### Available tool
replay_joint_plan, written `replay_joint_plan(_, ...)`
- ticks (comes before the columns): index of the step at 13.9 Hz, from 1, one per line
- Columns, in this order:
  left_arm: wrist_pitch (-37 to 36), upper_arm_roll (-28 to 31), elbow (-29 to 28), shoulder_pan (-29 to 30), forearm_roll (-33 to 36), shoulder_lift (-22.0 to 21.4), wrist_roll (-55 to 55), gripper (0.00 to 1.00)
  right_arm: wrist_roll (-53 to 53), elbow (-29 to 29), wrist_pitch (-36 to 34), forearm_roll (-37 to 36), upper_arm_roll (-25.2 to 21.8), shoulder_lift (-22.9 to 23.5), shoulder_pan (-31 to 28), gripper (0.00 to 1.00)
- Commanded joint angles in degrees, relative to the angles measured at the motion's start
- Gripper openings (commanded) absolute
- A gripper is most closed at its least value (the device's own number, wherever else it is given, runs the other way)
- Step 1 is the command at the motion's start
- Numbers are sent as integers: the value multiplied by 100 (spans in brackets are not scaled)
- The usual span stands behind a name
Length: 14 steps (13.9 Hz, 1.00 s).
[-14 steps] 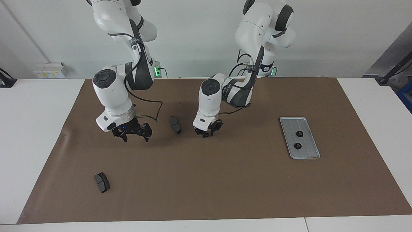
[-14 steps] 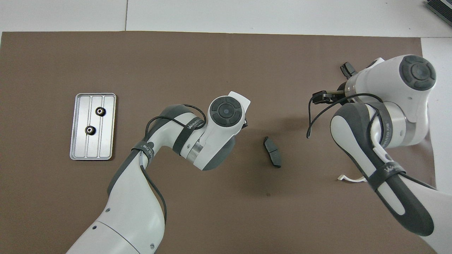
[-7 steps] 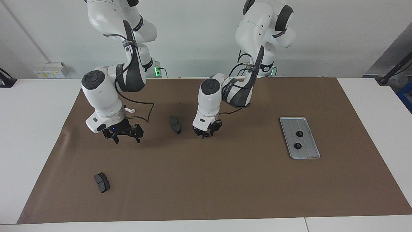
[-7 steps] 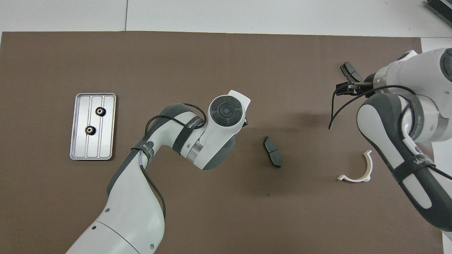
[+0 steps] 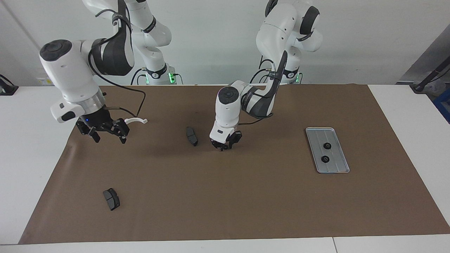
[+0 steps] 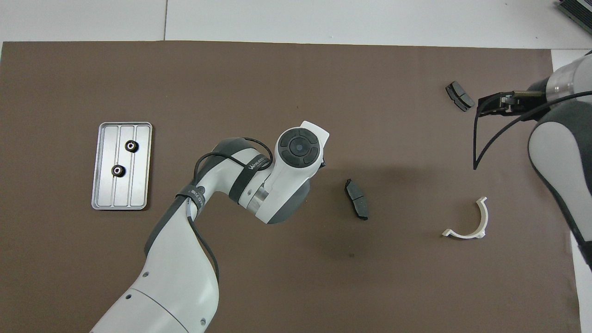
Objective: Pick bearing gear from pile to tray
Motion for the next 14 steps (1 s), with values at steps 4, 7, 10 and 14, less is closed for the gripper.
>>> replay_joint_plan(4, 110, 78, -64, -100, 136, 1, -139, 37, -74, 142, -1310, -85, -50, -756, -12, 100)
replay_joint_plan(7, 101, 78, -64, -100, 136, 1, -139, 26, -65, 469, -1954, -85, -33, -922, -20, 100)
replay_joint_plan(10, 66, 78, -55, -91, 136, -8, -139, 13, -38, 337, -1990, -85, -15, -1099, -3, 100)
replay_joint_plan(14, -161, 86, 50, -47, 128, -25, -121, 2, 32, 135, -1963, -154, -15, -1205, -12, 100)
